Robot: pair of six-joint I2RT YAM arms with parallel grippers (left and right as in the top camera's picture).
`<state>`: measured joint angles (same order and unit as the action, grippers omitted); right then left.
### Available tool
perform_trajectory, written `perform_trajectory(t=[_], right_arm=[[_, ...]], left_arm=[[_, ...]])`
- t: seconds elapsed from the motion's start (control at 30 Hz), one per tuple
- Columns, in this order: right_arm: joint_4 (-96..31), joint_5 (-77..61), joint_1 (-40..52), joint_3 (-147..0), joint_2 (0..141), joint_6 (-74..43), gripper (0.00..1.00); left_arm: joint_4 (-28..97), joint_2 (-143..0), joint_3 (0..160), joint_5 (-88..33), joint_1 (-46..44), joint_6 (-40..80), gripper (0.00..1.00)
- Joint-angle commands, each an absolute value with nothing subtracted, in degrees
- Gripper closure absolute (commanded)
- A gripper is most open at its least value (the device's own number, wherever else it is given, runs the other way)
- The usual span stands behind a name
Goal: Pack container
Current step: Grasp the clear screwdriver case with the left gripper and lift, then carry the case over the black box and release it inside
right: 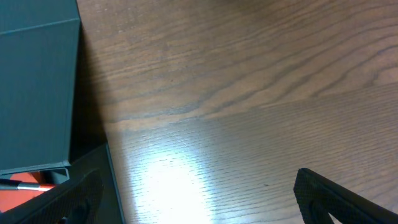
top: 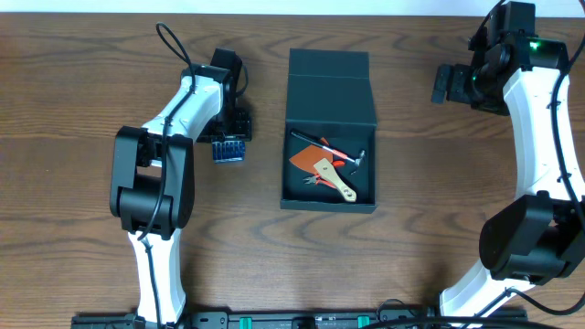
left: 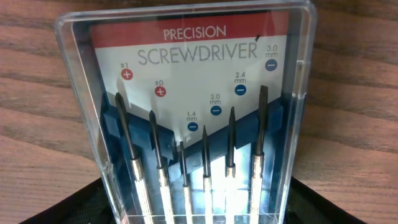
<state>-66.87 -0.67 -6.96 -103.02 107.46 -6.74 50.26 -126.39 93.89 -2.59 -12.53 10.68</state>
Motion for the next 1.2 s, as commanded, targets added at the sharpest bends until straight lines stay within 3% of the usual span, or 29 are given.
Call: perform_trajectory(t=[0.0, 0.27, 0.47, 0.57, 0.63, 0.67, 0.8, 1.17], right_arm=[[-67.11, -1.06, -7.16, -103.00, 108.03, -5.89, 0.01], [-67.11, -1.08, -7.16, -103.00, 108.03, -5.89, 0.01], [-67.33, -1.08, -7.16, -103.00, 108.03, -5.89, 0.01], [-67.75, -1.08, -7.16, -103.00, 108.03, -5.89, 0.01], [-67.94, -1.08, -7.16, -103.00, 108.03, -5.89, 0.01], [-68.03, -1.08, -7.16, -103.00, 108.03, -5.89, 0.01], [-68.45, -1.08, -7.16, -103.00, 108.03, -5.91, 0.01], [-68.55, -1.08, -7.16, -103.00, 108.03, -5.89, 0.01]], left_arm=[[50.74, -127.42, 95.15, -1.93, -12.45, 10.85, 0.27], [51.57, -127.31, 95.18, -1.93, -12.45, 10.87, 0.40], [52.69, -125.03, 95.64, -1.91, -12.45, 10.85, 0.67], [54.59, -122.23, 96.90, -1.91, -12.45, 10.81, 0.71], [55.79, -119.07, 97.69, -1.91, -12.45, 10.76, 0.80], [56.10, -117.34, 97.84, -1.96, -12.47, 10.24, 0.94], [56.16, -108.68, 97.86, -2.02, -13.45, 2.26, 0.94], [60.27, -94.80, 97.84, -11.22, -23.73, -36.67, 0.94]])
